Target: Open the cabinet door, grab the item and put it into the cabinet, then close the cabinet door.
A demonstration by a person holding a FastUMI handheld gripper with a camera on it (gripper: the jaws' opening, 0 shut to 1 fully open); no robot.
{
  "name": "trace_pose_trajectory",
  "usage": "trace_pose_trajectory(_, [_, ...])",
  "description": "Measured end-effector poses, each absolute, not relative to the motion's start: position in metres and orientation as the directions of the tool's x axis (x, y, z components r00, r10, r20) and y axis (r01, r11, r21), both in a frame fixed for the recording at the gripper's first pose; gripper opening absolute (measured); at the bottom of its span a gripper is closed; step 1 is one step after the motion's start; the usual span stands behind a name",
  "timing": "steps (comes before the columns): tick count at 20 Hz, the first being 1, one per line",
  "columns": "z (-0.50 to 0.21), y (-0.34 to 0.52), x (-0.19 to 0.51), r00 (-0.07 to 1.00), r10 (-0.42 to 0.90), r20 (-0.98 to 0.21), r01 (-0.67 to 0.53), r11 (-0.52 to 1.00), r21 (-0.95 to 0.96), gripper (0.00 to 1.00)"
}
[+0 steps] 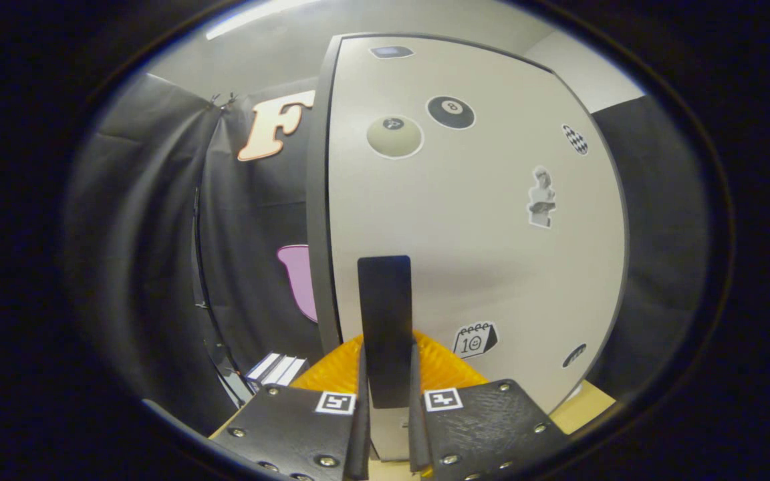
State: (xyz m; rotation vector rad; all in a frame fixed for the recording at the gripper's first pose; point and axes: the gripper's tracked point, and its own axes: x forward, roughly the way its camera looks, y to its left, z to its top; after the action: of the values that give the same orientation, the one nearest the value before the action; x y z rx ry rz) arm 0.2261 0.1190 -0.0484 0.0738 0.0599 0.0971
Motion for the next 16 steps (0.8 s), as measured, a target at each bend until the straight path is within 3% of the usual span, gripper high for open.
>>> trace_pose_trajectory(16, [-0.041,0.066,0.129,0.995,0.067,-0.080,-0.058,0.992,0.112,0.23])
